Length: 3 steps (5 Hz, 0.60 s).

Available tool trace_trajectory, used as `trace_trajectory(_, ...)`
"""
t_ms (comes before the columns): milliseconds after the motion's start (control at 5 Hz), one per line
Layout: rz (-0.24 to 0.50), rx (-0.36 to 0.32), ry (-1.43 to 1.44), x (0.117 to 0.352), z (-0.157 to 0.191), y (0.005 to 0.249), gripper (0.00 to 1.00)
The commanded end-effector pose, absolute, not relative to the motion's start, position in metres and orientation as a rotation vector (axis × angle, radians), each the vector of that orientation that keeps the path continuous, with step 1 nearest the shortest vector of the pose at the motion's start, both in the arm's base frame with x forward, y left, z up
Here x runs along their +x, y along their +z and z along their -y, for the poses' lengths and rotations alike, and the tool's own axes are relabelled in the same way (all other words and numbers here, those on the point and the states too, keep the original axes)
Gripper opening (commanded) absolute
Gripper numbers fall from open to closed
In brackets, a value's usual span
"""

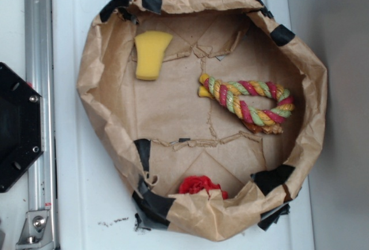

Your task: Grab the green sponge.

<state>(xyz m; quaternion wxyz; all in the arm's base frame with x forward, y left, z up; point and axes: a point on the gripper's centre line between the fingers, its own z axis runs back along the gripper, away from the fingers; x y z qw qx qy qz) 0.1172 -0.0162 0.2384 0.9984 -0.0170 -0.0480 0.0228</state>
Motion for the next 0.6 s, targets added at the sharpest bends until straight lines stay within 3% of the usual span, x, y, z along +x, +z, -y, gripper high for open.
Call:
trace_trajectory(0,0.096,-0.034,0.046,0.117,0.016,0.238,1.0)
trace_trajectory(200,0.025,0.061,0.233,0.167,-0.007,0.197,1.0)
trace_trajectory(400,0.035,0.1,0.425,0.212,-0.027,0.157,1.0)
